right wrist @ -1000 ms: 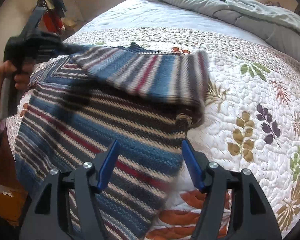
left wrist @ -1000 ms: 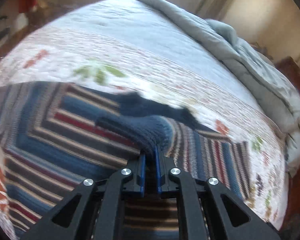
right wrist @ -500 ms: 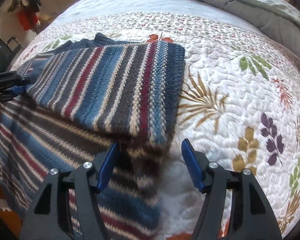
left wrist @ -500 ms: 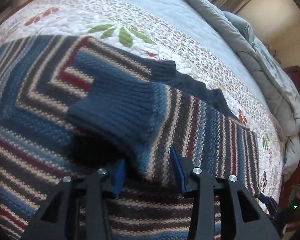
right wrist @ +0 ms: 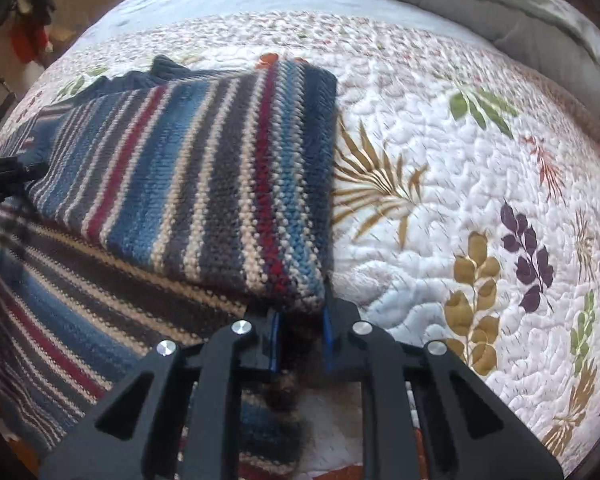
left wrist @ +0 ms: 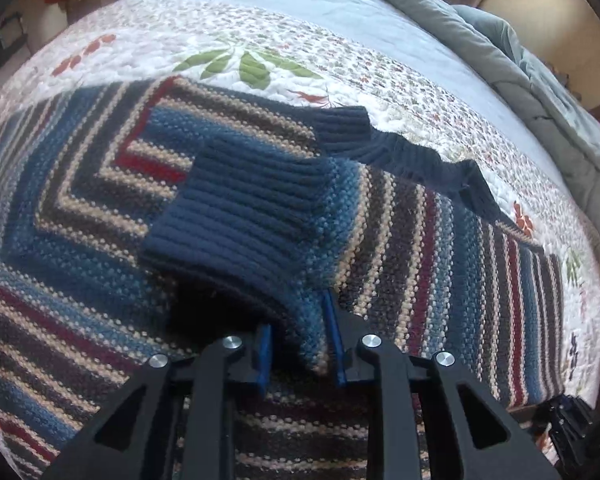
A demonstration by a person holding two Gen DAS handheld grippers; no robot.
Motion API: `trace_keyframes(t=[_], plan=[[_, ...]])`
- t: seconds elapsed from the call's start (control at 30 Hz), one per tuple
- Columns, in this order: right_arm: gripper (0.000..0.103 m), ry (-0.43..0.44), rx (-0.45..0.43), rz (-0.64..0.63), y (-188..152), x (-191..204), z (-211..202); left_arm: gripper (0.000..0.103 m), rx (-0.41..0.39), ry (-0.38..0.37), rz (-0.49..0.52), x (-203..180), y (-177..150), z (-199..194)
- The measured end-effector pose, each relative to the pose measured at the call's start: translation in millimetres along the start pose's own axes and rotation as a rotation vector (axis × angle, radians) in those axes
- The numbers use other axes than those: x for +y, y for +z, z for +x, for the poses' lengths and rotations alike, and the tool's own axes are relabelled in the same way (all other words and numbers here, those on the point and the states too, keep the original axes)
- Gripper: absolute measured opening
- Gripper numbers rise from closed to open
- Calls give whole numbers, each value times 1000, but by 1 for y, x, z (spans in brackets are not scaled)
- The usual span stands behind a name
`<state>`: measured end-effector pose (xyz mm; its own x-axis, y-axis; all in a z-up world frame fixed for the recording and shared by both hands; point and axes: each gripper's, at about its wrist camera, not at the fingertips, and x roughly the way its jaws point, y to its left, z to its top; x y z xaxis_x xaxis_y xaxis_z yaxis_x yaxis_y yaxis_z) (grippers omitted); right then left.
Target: Fold small clothes
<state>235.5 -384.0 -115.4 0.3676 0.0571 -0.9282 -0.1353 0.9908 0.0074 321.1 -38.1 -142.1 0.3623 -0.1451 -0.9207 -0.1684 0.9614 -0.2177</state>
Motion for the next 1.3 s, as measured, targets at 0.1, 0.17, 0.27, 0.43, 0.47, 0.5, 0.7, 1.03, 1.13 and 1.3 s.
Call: trace_keyframes(t=[0.1, 0.17, 0.27, 0.43, 0.47, 0.5, 0.7, 1.03, 1.13, 1.3], plan=[[44, 22, -17, -3, -4, 1, -19, 49, 4, -17, 13, 4, -1, -15], [48, -56, -81, -61, -11, 13, -44, 63, -9, -32, 2, 19, -3, -33], [48, -55, -118, -115, -14, 29, -67, 66, -28, -45, -14, 49, -5, -59], [48, 84, -47, -136, -8, 79, -74, 76, -14, 44, -48, 114, -6, -86], [49, 124, -21, -133, -7, 92, -71, 76, -5, 69, -62, 132, -6, -90], [49, 152, -2, -132, -6, 103, -68, 77, -1, 79, -74, 146, -8, -93], [53, 213, 31, -206, -7, 179, -50, 79, 2, 145, -310, 273, -3, -107], [58, 140, 38, -246, 5, 212, -33, 79, -110, 229, -638, 431, 30, -116], [58, 125, 52, -242, 3, 207, -26, 77, -140, 219, -655, 449, 39, -116], [58, 124, 73, -242, -1, 203, -17, 33, -125, 184, -677, 454, 49, -103]])
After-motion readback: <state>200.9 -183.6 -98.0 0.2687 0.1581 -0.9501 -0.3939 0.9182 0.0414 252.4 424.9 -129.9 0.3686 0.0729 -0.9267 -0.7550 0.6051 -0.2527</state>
